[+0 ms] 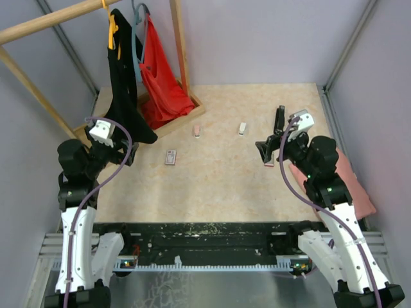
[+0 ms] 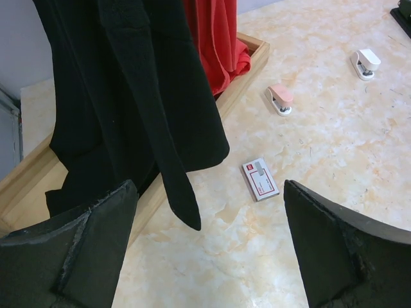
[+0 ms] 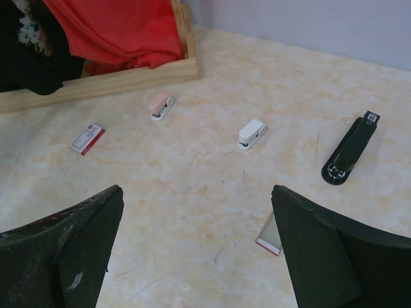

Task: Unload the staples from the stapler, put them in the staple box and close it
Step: Pick up the stapler from the center of the board.

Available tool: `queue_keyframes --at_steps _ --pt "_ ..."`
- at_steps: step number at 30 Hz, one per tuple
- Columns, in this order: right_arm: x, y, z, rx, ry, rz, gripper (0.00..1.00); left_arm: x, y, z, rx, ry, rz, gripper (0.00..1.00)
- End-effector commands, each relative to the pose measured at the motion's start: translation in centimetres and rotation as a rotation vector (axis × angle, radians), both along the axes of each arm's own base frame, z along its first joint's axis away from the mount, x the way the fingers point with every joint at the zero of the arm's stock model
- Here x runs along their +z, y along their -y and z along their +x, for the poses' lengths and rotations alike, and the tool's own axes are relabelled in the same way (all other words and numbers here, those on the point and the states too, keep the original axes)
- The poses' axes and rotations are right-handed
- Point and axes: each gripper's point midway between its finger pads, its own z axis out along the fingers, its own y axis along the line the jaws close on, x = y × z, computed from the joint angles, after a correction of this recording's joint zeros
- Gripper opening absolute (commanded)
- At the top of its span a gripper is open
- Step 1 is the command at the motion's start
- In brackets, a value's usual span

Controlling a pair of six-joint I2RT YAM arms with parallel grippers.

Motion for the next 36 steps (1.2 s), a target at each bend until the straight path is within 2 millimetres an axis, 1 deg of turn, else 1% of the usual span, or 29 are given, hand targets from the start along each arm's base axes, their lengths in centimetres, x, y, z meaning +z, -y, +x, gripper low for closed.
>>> queue_keyframes --at_steps 1,4,8,15,22,27,31,36 --pt "4.7 -0.1 0.2 0.001 0.121 0.062 0.99 1.5 0.2 -0.4 -0.002 0.023 -0.010 1.00" --pt "4.8 -0.1 0.4 0.008 0.154 0.028 0.99 1.5 0.3 -0.4 -0.008 0.022 -0.009 1.00" --pt "3.7 -0.2 0.7 0.053 0.196 -0.066 0.99 1.6 0.5 -0.6 -0.022 0.024 -0.003 1.00" --pt "3.5 -0.8 0.5 0.105 0.224 -0.104 0.99 1.2 1.0 -0.9 -0.075 0.027 0.030 1.00" --pt "1.9 -2.4 -0.1 0.227 0.237 -0.140 0.99 -0.2 2.1 -1.3 -0.176 0.023 0.074 1.00" --pt "1.1 -2.5 0.2 0.235 0.226 -0.147 0.99 -0.8 2.2 -1.2 -0.195 0.018 0.104 1.00" --pt "0.3 -2.5 0.7 0.232 0.210 -0.150 0.99 -1.3 1.9 -1.2 -0.212 0.012 0.166 1.00" --pt "-0.8 -2.8 1.3 0.237 0.185 -0.152 0.99 -3.4 1.8 -0.8 -0.233 -0.018 0.195 1.00"
